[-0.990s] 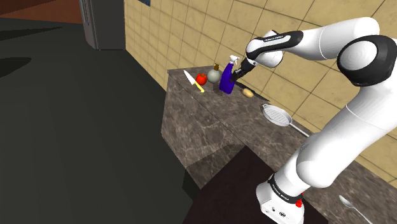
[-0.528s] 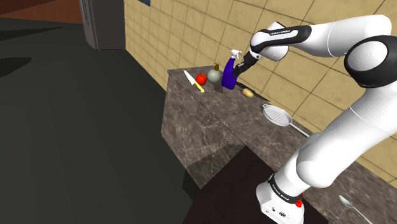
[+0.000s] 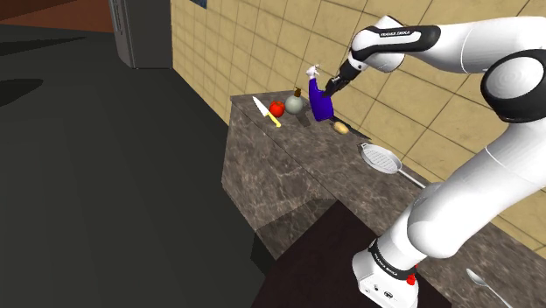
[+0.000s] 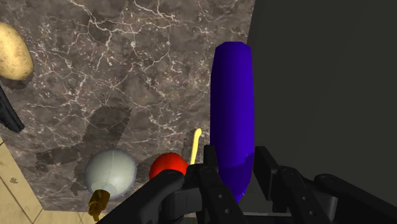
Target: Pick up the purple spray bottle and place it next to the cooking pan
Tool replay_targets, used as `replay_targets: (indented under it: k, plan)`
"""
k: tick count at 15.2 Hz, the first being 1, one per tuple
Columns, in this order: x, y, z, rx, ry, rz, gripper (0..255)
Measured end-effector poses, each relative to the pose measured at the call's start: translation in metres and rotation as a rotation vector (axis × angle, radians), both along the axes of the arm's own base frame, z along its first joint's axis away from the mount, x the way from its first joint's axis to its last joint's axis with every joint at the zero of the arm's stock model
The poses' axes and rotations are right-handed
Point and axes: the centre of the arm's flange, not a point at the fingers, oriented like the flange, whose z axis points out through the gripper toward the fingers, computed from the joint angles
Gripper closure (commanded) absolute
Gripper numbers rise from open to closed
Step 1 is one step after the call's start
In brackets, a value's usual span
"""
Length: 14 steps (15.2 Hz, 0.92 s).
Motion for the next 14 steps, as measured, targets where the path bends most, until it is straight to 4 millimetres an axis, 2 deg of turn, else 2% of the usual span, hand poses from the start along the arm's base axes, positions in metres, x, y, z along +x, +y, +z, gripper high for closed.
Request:
replay_targets:
  k: [14]
  plan:
    - [0.001,0.001,0.073,0.0,0.0,0.0,255]
